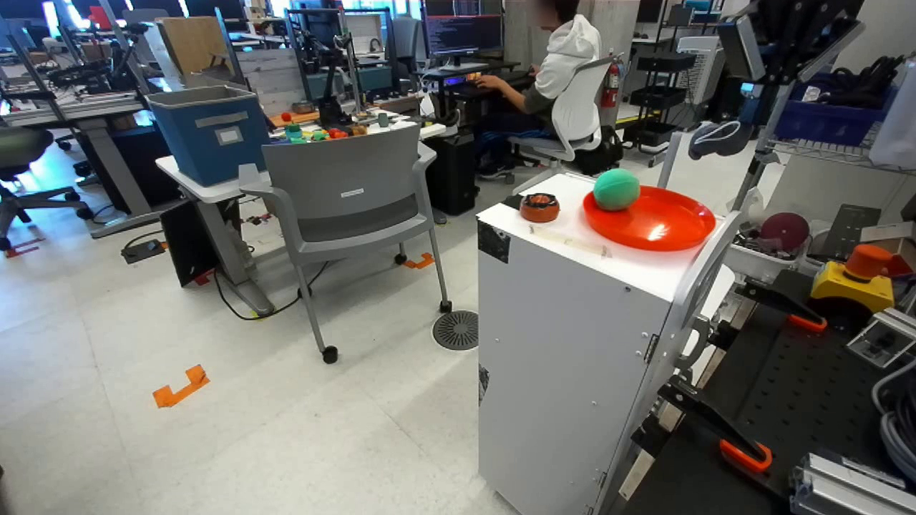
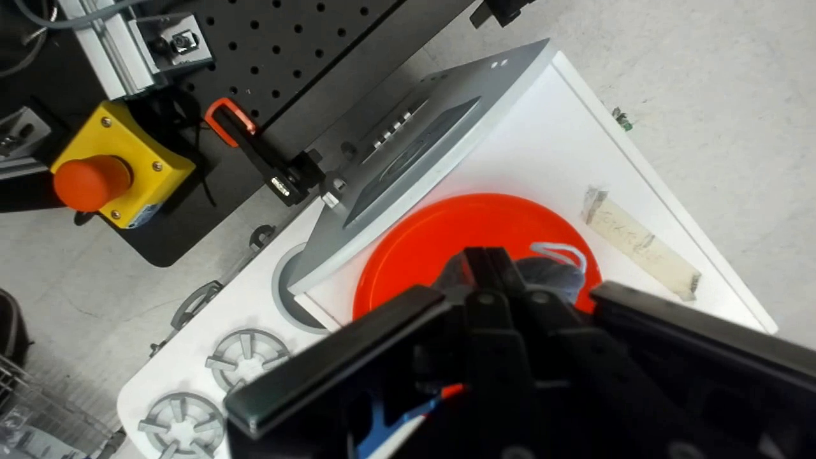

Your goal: Pick up the grey bear and put it on the red plate

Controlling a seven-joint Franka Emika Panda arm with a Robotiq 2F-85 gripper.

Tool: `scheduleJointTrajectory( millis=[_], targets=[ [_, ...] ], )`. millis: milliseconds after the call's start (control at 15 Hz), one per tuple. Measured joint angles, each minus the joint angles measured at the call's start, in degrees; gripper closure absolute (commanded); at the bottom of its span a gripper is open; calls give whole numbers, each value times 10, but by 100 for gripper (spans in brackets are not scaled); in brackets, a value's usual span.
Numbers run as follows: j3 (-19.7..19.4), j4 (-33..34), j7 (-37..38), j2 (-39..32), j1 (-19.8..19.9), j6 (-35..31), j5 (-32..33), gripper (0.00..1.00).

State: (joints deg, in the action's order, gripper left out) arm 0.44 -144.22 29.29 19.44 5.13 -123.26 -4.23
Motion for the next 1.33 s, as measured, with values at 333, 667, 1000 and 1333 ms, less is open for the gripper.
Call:
scheduleJointTrajectory(
  millis=[333,667,1000,1333],
  targets=[
    [0,39,27,-15,3,32,6,100],
    [0,74,29,-44,3,34,6,100],
    [1,92,19,-67,-2,34,6,100],
    [1,97,10,-75,-2,34,6,100]
  ],
)
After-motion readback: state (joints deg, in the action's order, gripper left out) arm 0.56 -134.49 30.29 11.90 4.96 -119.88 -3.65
